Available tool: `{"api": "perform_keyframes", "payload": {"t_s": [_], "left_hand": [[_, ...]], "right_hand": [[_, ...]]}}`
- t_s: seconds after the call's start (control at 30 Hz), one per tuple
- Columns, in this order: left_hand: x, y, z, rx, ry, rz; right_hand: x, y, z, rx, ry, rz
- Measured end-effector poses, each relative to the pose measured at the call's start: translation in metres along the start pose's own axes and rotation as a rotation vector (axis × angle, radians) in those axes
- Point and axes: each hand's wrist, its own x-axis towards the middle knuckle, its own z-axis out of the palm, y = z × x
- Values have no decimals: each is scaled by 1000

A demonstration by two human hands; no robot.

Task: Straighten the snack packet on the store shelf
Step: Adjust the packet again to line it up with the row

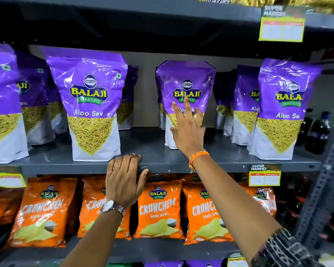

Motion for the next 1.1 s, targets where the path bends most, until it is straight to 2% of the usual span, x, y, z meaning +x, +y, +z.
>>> {"api": "perform_keyframes", "payload": {"t_s": [0.53,1.1], "left_hand": [[0,5,-13,4,-94,-31],[1,5,-16,-26,-138,-41]], "right_hand": [[-44,-5,-49,-33,23,23],[-54,-7,-59,-62,29,33]]}}
